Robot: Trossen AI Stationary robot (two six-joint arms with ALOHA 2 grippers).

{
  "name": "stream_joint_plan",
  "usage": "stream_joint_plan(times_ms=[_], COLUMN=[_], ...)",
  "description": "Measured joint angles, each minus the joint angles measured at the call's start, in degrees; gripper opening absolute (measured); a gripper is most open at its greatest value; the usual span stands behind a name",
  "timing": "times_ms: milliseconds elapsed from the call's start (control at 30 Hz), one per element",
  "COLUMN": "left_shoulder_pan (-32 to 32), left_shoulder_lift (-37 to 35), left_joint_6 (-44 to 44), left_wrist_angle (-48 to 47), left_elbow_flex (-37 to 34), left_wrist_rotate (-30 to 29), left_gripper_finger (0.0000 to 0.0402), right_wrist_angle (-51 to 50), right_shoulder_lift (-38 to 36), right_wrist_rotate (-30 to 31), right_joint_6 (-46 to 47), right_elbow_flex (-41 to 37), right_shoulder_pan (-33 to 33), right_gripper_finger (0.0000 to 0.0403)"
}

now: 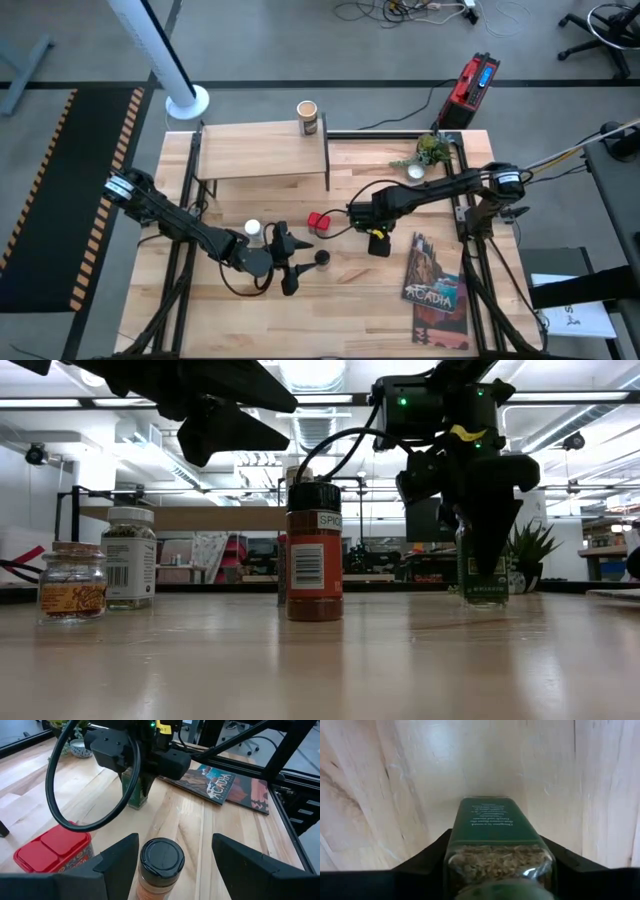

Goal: Shelf spices
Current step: Put the green seasoning bottle on the shelf

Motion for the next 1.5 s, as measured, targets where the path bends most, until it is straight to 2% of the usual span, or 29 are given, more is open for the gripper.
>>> stream_joint_plan(times_ms=[300, 567, 867, 1167, 1300, 1500], left_shoulder_pan=[-0.2, -1.4, -1.6, -1.6, -1.6, -1.6], left_shoulder_lift=[0.0, 0.0, 0.0, 0.0, 0.0, -0.2], left_joint_6=[-0.3, -0.2, 1.5, 1.5, 1.5, 1.7], left_wrist_angle=[0.0, 2.7, 7.5, 9.5, 12.2, 12.7], left_elbow_flex=[0.0, 0.0, 0.0, 0.0, 0.0, 0.0], left_wrist_rotate=[0.6, 1.5, 4.1, 7.3, 9.3, 9.6], left_gripper_finger=[0.0242, 0.0242, 0.0242, 0.0242, 0.0242, 0.0242], right_wrist_angle=[-3.0, -8.7, -12.5, -12.9, -15.3, -22.2], right_shoulder_lift=[-0.6, -0.7, -0.3, 0.0, 3.6, 13.8], right_wrist_rotate=[-2.0, -2.0, -2.0, -1.8, -1.6, -1.3], right_joint_6=[-0.2, -6.2, -14.7, -18.7, -20.4, -26.1], right_elbow_flex=[2.4, 15.1, 30.9, 39.4, 44.9, 59.1], right_shoulder_pan=[0.0, 0.3, -2.3, -6.5, -8.3, -9.6], right_gripper_finger=[0.0179, 0.0179, 0.0179, 0.0179, 0.0179, 0.0179])
